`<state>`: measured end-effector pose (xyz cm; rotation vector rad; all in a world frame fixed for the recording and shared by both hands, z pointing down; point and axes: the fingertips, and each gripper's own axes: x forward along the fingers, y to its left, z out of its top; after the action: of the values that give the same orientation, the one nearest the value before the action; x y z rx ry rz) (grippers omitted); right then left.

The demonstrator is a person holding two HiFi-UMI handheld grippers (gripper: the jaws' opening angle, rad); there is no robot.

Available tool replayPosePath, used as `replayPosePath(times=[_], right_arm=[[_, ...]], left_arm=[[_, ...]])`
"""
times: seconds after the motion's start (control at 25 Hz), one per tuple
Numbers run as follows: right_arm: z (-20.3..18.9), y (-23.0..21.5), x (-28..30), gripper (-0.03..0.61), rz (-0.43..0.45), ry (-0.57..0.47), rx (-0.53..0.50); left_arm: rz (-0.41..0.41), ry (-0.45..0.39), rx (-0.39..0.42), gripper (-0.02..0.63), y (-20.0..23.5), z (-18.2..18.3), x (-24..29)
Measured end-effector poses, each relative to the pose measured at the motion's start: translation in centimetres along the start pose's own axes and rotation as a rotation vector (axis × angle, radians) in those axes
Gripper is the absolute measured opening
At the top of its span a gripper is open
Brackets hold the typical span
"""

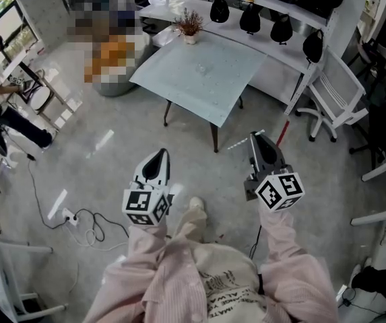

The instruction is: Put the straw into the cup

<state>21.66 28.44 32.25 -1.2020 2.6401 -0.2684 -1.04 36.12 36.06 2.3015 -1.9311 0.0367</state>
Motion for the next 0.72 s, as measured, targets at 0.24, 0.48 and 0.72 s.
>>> replayPosePath(times=[0.24, 0.48, 0.72], right_arm=[[-1.2, -2.0, 5.6, 0.012, 0.006, 0.026, -0.014], [-2.0, -4.7, 12.5, 0.012, -0.017, 0.051, -0.014], [-2.8, -6.5, 17.7, 0.012, -0.041, 0.049, -0.020]], left_arm=[[-0.040, 0.012, 0.002, 0.000, 2.4, 0.3, 6.9], [-0.080, 0.033, -0.005, 0.000, 5.8, 1.0, 14.5], [-0.104, 0.032, -0.013, 0.000, 9.1, 1.2, 19.9]])
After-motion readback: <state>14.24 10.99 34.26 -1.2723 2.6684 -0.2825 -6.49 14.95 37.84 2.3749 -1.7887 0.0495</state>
